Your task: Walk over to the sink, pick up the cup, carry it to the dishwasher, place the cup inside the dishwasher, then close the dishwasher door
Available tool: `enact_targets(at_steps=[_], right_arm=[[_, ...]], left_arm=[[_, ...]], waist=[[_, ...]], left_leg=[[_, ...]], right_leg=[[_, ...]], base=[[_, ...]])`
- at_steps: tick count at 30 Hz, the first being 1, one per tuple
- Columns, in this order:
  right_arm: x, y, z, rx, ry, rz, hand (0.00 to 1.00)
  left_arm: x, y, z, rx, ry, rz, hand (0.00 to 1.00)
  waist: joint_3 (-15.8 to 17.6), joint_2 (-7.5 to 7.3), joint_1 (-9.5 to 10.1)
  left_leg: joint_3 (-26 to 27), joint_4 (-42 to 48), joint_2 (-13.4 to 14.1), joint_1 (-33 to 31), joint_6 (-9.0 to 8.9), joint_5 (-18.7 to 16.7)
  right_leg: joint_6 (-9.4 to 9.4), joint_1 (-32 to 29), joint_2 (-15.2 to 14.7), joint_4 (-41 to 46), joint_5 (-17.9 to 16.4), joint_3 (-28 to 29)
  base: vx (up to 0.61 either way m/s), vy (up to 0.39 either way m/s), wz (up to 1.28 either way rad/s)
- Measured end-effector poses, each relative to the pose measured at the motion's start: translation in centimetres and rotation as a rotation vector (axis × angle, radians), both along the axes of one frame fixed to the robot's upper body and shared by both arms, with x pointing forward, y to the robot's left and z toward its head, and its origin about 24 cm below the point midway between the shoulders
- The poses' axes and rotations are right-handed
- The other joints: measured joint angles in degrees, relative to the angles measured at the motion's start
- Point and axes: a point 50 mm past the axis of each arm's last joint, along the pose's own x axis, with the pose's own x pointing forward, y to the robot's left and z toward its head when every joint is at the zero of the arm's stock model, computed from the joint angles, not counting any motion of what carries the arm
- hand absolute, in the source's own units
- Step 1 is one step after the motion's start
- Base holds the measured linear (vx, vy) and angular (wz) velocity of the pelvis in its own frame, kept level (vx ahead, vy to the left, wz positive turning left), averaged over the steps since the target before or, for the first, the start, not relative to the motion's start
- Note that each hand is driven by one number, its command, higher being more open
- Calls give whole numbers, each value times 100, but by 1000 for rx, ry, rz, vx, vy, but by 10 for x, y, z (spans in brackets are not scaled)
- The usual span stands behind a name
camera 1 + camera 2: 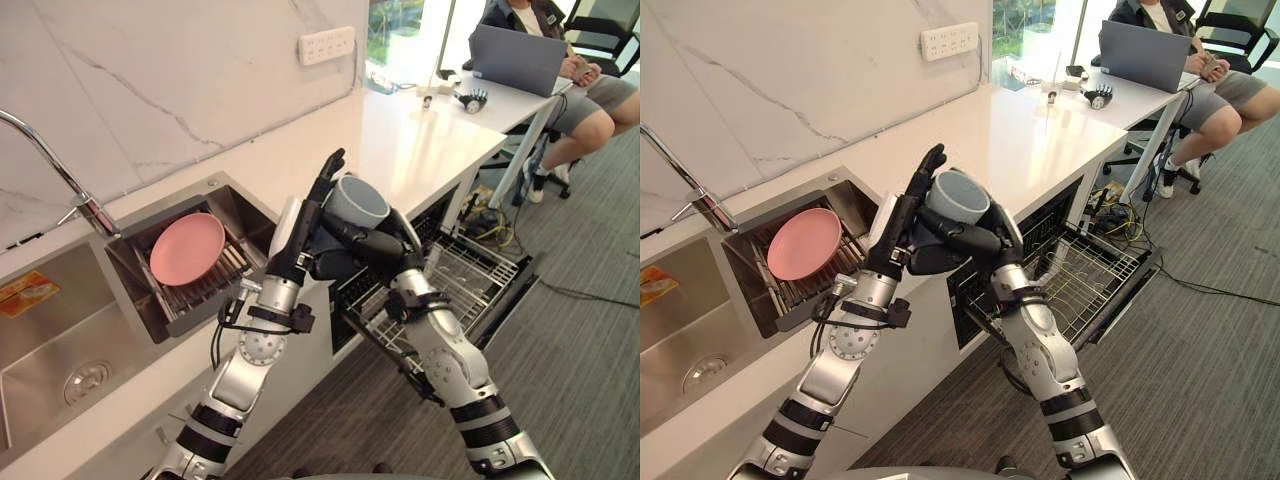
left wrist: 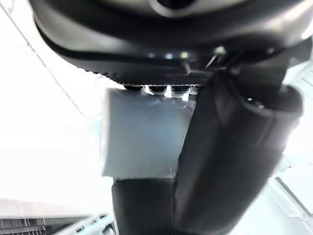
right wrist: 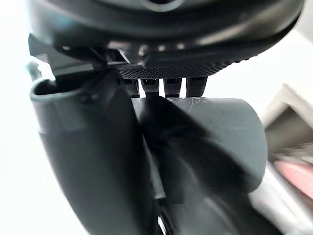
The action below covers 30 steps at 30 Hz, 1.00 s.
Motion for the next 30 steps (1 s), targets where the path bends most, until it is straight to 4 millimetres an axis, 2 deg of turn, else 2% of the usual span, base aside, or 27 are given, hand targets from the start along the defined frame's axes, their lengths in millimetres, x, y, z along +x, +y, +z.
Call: enact_targets(at_steps=[1, 4, 6, 10, 16, 20, 22, 25, 28, 30], right_arm=[[2, -14, 2, 31, 2, -89, 0], [3, -36, 4, 59, 0, -218, 0], [2, -46, 3, 68, 13, -281, 0], [1, -54, 3, 61, 21, -344, 0], [-1, -62, 5, 40, 19, -450, 0], [-7, -86, 7, 41, 13, -581, 0], [-13, -107, 8, 58, 11, -680, 0], [-21, -126, 10, 59, -6, -767, 0], [-38, -145, 6, 54, -16, -861, 0], [-49, -155, -4, 42, 16, -904, 0]], left_arm=[[-10, -9, 3, 8, -28, -68, 100], [-23, -19, 13, -17, -99, -155, 100], [-29, -21, 22, -36, -156, -191, 100], [-32, -22, 27, -53, -201, -216, 100], [-33, -21, 26, -79, -164, -249, 100], [-30, -17, 19, -228, 0, -317, 100], [-28, -15, 8, -379, 173, -355, 100], [-27, -12, -11, -543, 365, -379, 100], [-26, -13, -47, -652, 600, -393, 100], [-28, -21, -82, -652, 792, -382, 100]], waist=[[0, 0, 10], [0, 0, -39], [0, 1, -99], [0, 1, -98], [1, -1, -58], [8, -12, -61], [16, -24, -66], [24, -36, -75], [49, -75, -93], [81, -123, -114]], left_leg=[[3, -10, -12, 0, 0, 0], [15, -31, -20, 13, 7, 4], [19, -39, -13, 36, 7, 5], [30, -94, 2, 83, 7, 5], [26, -159, -11, 104, 30, 39], [35, -175, -12, 106, 30, 39], [68, -186, -10, 106, 30, 39], [143, -204, -3, 96, 30, 38], [141, -215, 1, 58, 29, 37], [50, -202, -7, -3, 28, 38]], right_leg=[[7, 1, -10, -15, 4, 0], [17, 7, -12, -40, 13, 6], [17, 14, -3, -40, 13, 36], [17, 28, 15, -40, 13, 49], [17, 24, 7, -42, 14, 43], [17, 14, 7, -43, 13, 59], [18, -5, 8, -43, 13, 104], [18, -52, 10, -43, 13, 153], [19, -88, 12, -43, 12, 143], [21, -95, 5, -42, 11, 50]], base=[[0, 0, 0], [0, -1, -5], [-2, -6, -8], [-28, -14, -3], [-12, -1, 1], [0, 0, 0], [-12, 0, -7], [-17, -1, -11], [-9, -3, 0], [-19, -9, 20]])
